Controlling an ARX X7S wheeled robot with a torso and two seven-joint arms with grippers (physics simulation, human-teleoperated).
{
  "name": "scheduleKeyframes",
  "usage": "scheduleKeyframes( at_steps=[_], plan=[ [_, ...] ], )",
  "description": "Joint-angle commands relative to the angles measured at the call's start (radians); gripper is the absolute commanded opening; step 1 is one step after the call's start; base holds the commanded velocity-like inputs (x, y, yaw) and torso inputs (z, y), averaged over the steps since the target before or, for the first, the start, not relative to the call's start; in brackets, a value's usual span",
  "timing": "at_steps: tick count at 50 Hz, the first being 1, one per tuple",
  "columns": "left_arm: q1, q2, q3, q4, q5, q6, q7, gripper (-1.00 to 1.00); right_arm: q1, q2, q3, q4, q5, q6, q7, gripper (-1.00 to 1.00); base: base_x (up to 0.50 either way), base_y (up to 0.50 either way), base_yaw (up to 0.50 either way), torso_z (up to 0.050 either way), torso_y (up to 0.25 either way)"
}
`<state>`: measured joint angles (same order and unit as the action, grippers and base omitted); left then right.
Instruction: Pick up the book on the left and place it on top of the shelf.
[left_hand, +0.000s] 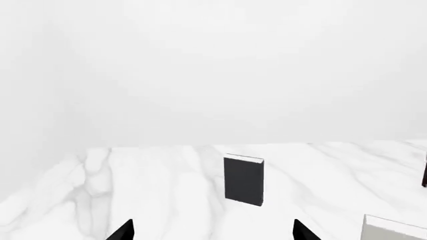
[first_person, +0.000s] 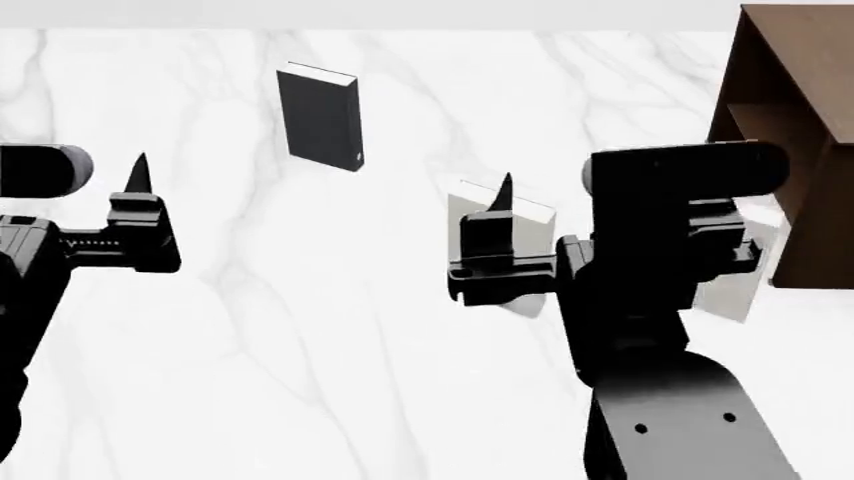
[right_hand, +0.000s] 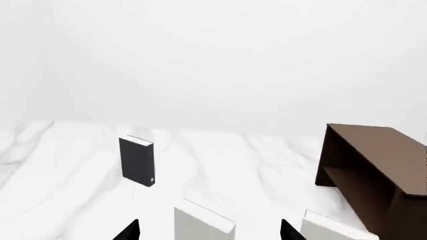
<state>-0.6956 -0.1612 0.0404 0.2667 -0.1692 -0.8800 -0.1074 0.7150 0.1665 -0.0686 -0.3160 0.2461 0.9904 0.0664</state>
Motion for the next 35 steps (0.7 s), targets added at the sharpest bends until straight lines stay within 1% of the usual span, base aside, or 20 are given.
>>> scheduleKeyframes(
  at_steps=[1, 2, 3, 5, 18, 35],
  plan=[
    [-0.272, -0.043, -0.007, -0.043, -0.027, -0.182, 0.018, 1.0, 0.342, 0.017, 0.01, 0.059, 0.048, 0.288, -0.014, 1.0, 0.0, 0.0, 0.0, 0.0, 0.0],
    [-0.272, -0.044, -0.006, -0.051, -0.025, -0.175, 0.018, 1.0, 0.348, 0.017, 0.008, 0.067, 0.044, 0.295, -0.008, 1.0, 0.0, 0.0, 0.0, 0.0, 0.0],
    [-0.272, -0.046, -0.001, -0.058, -0.023, -0.169, 0.019, 1.0, 0.357, 0.003, 0.048, 0.079, 0.067, 0.316, -0.02, 1.0, 0.14, 0.0, 0.0, 0.0, 0.0],
    [-0.273, -0.048, 0.001, -0.06, -0.022, -0.169, 0.018, 1.0, 0.361, 0.017, 0.013, 0.085, 0.047, 0.293, -0.011, 1.0, 0.5, 0.0, 0.0, 0.0, 0.0],
    [-0.289, -0.061, 0.017, -0.11, -0.01, -0.138, 0.013, 1.0, 0.391, 0.021, 0.033, 0.135, 0.056, 0.292, -0.011, 1.0, 0.5, 0.0, 0.0, 0.0, 0.0],
    [-0.294, -0.075, 0.031, -0.114, -0.011, -0.134, 0.012, 1.0, 0.406, 0.027, 0.013, 0.173, 0.059, 0.282, -0.011, 1.0, 0.5, 0.0, 0.0, 0.0, 0.001]
  ],
)
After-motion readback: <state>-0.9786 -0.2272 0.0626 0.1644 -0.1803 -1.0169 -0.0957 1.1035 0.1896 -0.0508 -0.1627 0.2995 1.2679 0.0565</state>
